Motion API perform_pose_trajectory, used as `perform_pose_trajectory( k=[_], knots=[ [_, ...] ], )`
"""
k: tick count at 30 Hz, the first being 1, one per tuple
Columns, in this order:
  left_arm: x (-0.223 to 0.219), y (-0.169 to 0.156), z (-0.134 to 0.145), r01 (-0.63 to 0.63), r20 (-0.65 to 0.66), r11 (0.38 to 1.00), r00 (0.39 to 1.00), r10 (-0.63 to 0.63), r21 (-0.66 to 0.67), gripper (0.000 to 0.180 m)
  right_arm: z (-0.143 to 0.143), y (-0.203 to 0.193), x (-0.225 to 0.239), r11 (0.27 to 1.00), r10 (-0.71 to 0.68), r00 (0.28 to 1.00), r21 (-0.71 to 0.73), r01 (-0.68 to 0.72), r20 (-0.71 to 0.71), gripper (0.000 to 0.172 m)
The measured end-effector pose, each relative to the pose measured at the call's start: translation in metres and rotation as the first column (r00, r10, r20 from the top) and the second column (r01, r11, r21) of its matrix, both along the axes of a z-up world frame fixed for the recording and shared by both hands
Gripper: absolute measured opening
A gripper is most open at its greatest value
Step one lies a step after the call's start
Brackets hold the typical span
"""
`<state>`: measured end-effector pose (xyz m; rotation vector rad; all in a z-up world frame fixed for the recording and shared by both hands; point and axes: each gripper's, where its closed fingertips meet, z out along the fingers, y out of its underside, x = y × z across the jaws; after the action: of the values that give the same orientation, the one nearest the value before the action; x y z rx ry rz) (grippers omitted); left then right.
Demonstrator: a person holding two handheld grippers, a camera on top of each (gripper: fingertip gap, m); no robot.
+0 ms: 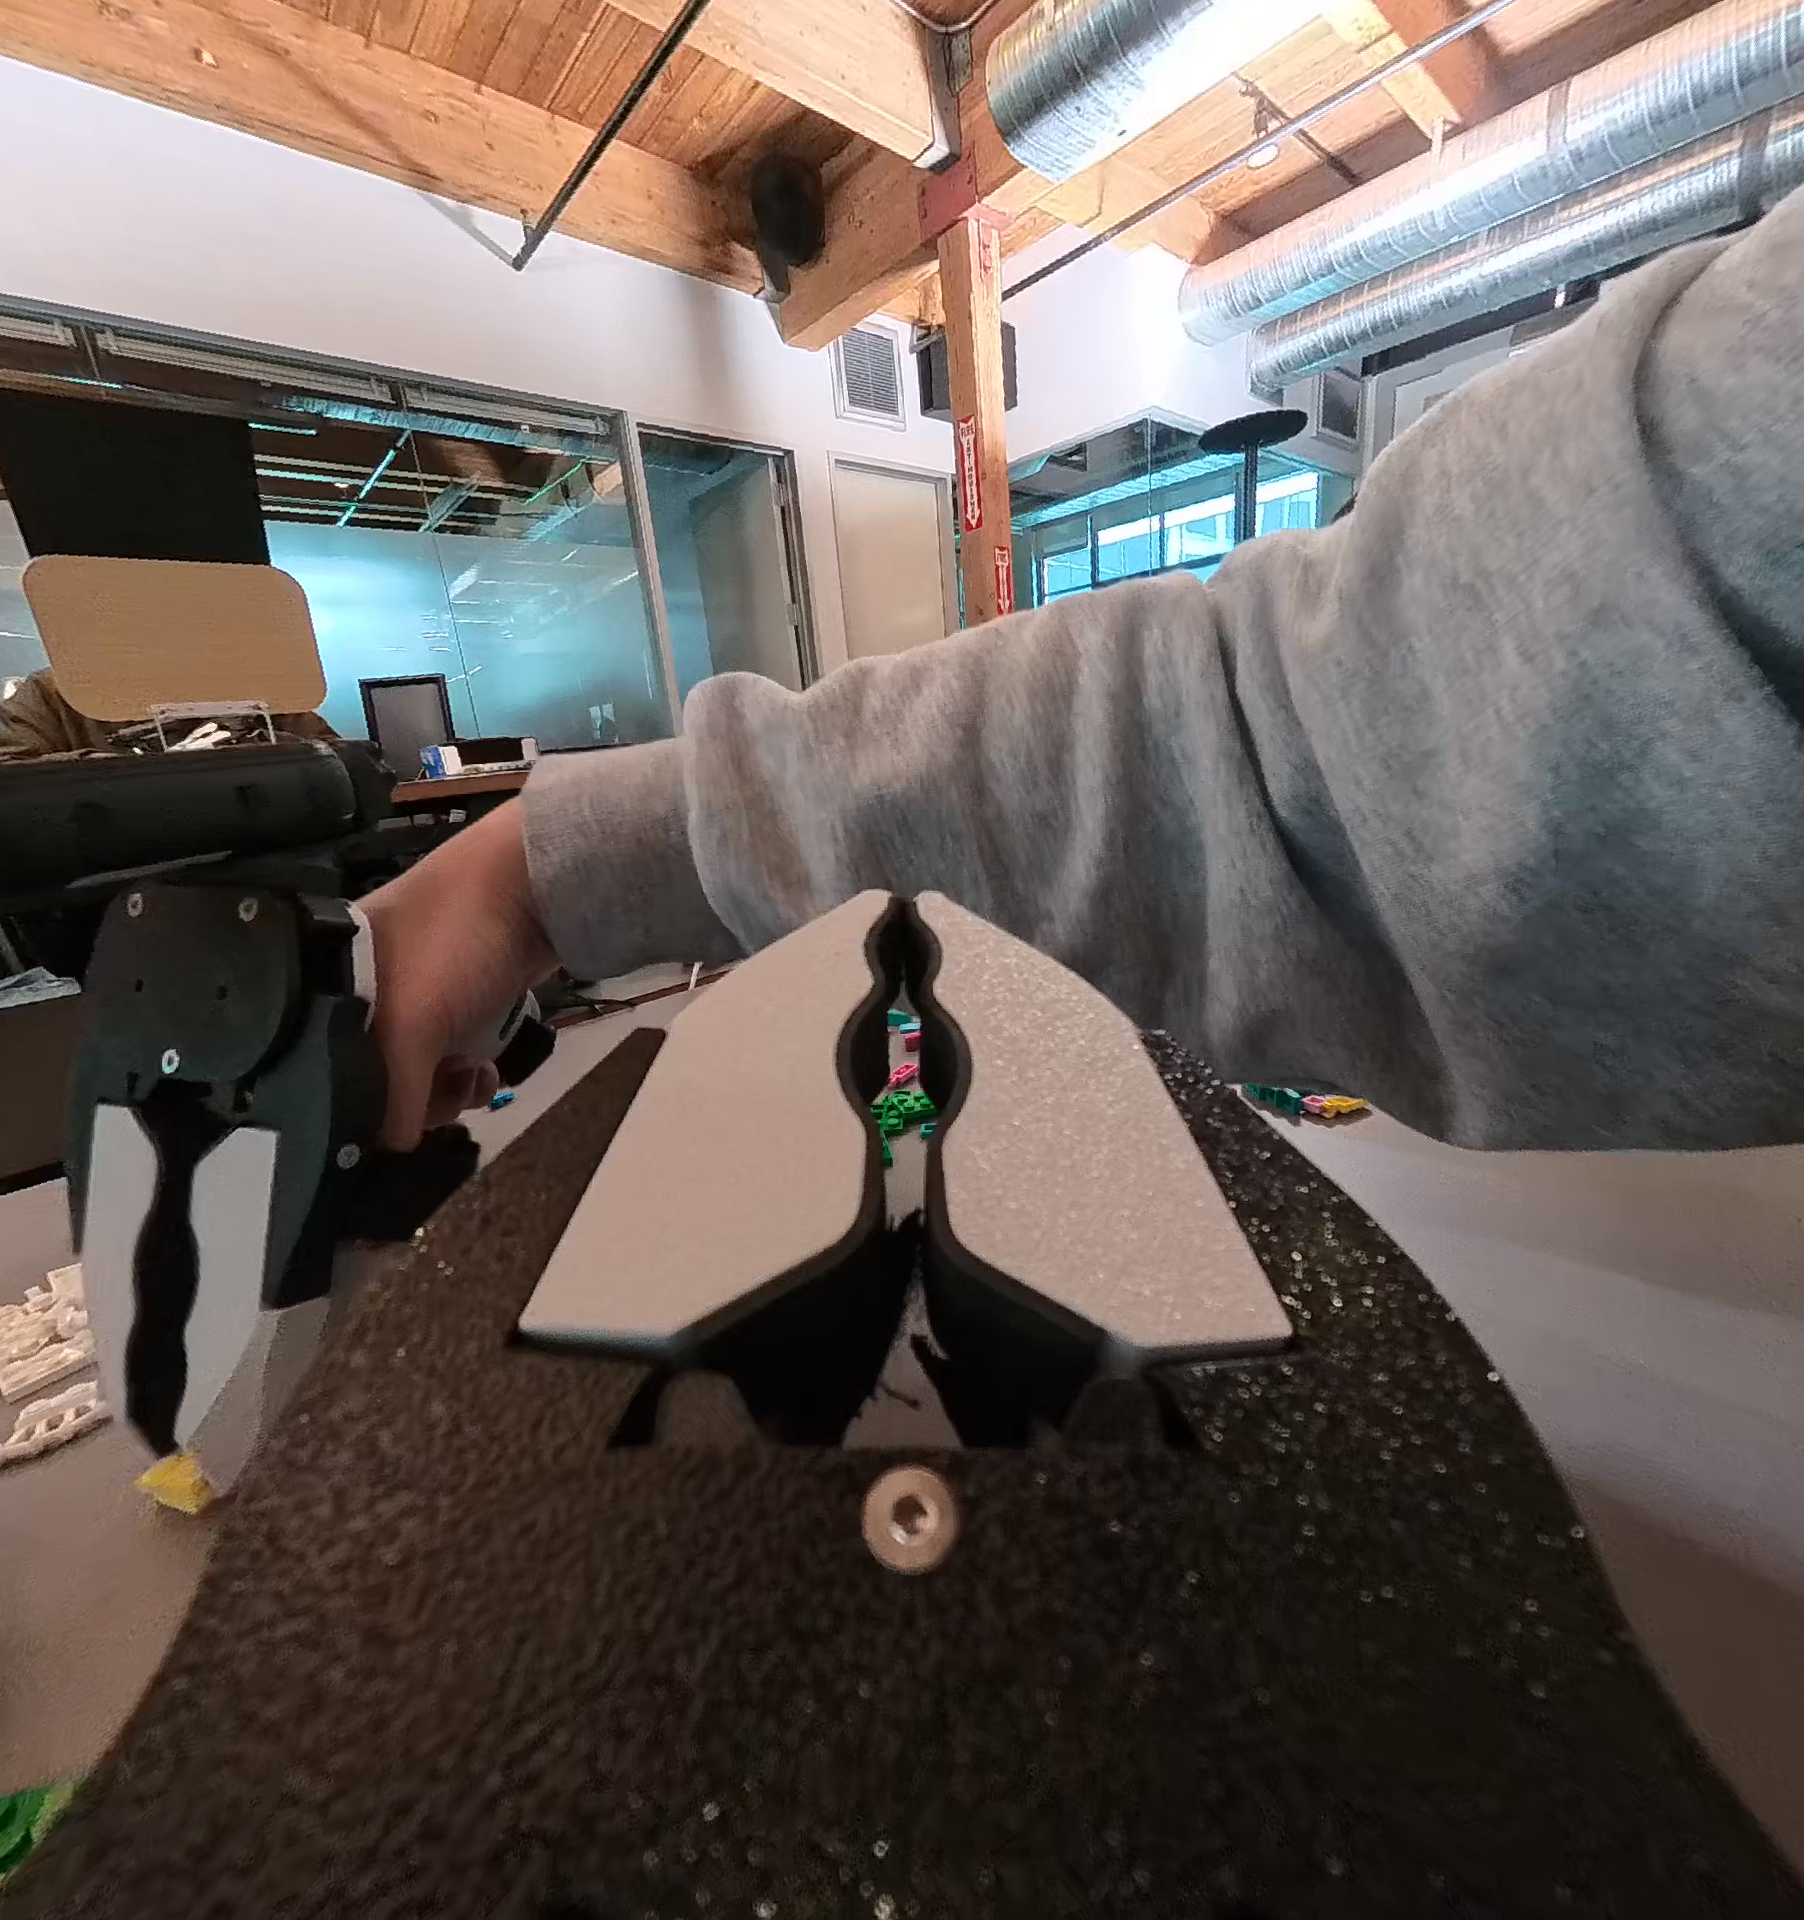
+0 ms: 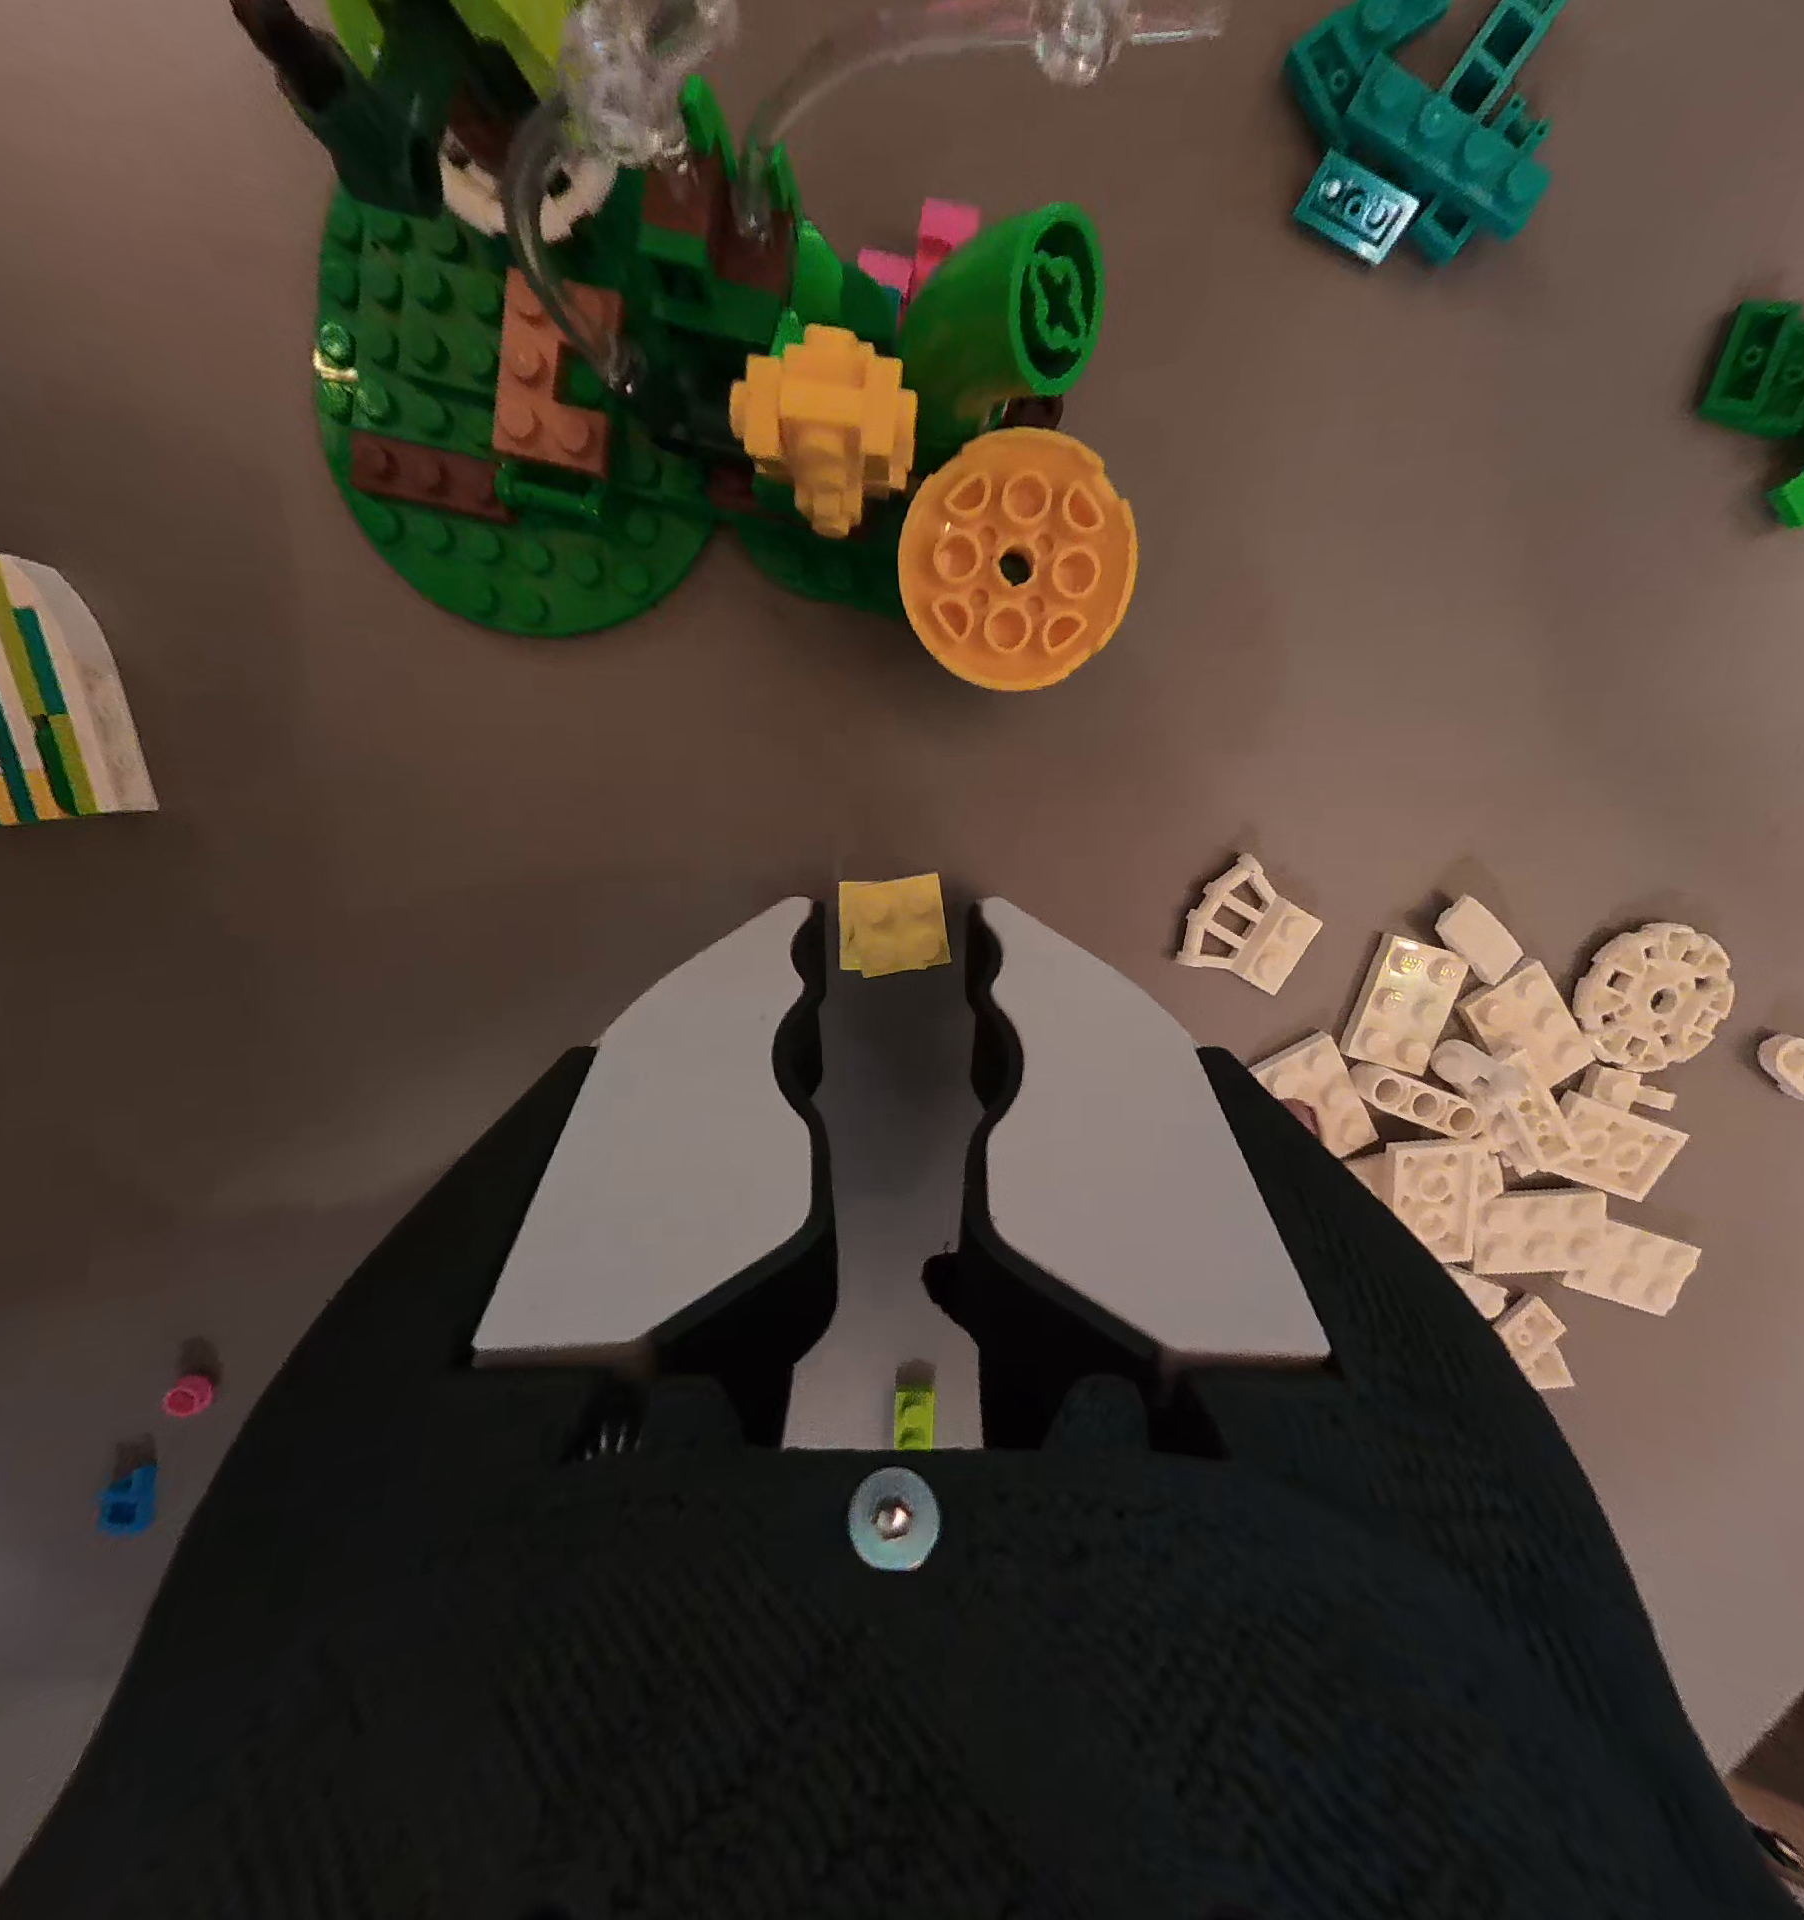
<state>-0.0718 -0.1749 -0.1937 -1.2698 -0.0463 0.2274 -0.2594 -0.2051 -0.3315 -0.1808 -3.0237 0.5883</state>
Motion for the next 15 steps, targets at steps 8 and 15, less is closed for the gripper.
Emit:
perform_pose_trajectory(
  k=[8, 15],
  knots=[
    [-0.002, -0.001, 0.000, -0.005, 0.012, 1.000, 1.000, 0.005, 0.005, 0.000, 0.033, 0.054, -0.009, 0.992, -0.125, 0.990, 0.002, 0.125, -0.069, 0.015],
    [0.000, 0.003, 0.000, 0.014, 0.025, 1.000, 1.000, -0.014, 0.005, 0.000, 0.030, 0.196, -0.005, 0.874, -0.475, 0.874, 0.065, 0.482, -0.100, 0.015]
  ],
)
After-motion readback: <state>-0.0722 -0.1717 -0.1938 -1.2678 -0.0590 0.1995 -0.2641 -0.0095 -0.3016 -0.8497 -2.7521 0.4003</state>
